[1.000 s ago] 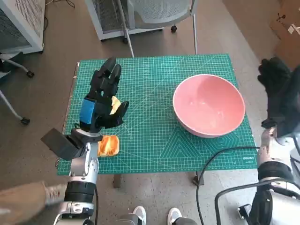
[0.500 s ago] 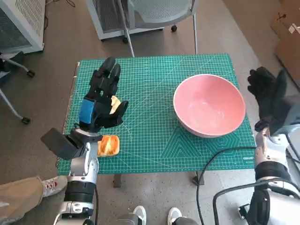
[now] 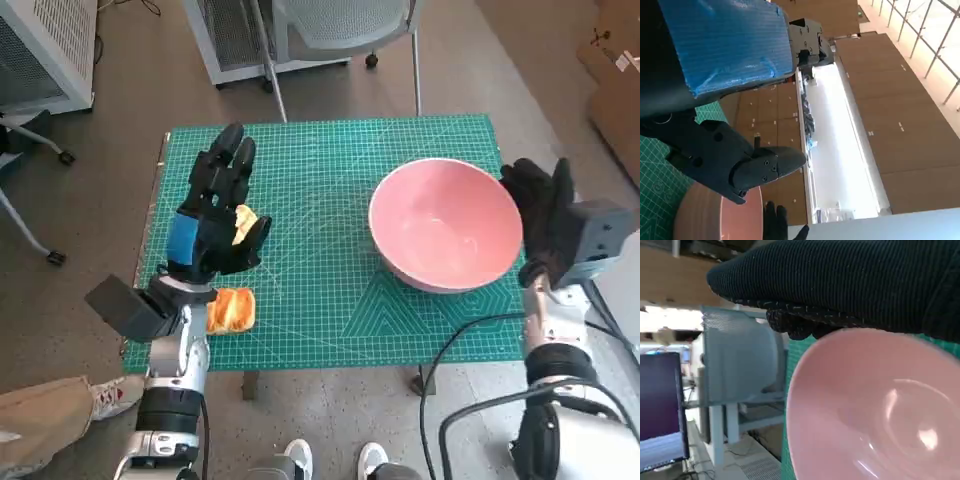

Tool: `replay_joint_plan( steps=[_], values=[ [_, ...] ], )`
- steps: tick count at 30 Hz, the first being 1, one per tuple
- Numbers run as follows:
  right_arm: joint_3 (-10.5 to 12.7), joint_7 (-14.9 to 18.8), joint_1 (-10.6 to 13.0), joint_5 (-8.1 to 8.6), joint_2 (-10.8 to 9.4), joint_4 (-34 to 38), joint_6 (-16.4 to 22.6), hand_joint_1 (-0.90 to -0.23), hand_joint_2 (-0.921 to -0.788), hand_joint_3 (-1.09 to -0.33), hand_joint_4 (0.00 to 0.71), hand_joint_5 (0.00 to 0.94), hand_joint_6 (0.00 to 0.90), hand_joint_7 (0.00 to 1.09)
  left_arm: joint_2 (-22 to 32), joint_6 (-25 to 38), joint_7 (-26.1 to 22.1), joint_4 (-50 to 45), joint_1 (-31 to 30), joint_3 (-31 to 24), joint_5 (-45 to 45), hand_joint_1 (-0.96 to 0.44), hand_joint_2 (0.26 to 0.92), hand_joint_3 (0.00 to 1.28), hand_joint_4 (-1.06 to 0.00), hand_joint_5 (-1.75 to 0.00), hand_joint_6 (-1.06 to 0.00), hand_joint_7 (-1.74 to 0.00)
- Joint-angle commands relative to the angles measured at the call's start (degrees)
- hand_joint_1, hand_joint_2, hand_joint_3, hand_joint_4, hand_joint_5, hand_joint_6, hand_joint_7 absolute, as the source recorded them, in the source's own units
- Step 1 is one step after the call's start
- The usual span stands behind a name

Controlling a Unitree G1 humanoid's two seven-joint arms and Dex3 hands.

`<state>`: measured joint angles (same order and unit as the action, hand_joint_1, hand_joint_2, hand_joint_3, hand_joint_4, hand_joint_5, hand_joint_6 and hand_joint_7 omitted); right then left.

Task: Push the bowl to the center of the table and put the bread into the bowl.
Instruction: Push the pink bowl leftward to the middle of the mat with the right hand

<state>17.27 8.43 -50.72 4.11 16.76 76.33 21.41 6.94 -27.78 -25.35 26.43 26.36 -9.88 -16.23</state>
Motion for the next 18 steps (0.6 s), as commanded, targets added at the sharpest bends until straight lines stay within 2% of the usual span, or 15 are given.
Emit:
replay_joint_plan(
  steps=[1, 9, 15, 18],
  values=[
    [-0.54, -0.48, -0.04, -1.04, -2.26, 0.82, -1.93, -0.625, -0.921, -0.697, 0.142, 0.010, 0.240, 0.01, 0.77, -0.65, -0.06, -0.67, -0.70, -0.43, -0.16, -0.36, 0.664, 0.71, -0.06, -0.02, 0.00, -0.45],
    [-1.30, 0.25, -0.77, -1.29, -4.84, 0.54, -1.76, -0.598, -0.921, -0.717, 0.146, 0.007, 0.255, 0.02, 0.98, -0.30, 0.37, -1.46, -1.34, -0.48, -0.04, -0.36, 0.666, 0.70, -0.06, -0.02, 0.00, -0.45],
    [-1.80, 0.58, -1.39, -1.60, -5.87, 0.42, -1.31, -0.582, -0.921, -0.732, 0.147, 0.006, 0.248, 0.01, 1.07, 0.10, 0.68, -1.95, -1.65, -0.45, -0.07, -0.36, 0.670, 0.70, -0.06, -0.02, 0.00, -0.44],
    [-1.62, 0.50, -1.94, -1.31, -7.23, 0.22, -0.89, -0.571, -0.921, -0.745, 0.149, 0.006, 0.248, 0.01, 1.25, 0.11, 0.78, -2.21, -1.88, -0.45, -0.13, -0.35, 0.671, 0.70, -0.06, -0.02, 0.00, -0.44]
  ],
)
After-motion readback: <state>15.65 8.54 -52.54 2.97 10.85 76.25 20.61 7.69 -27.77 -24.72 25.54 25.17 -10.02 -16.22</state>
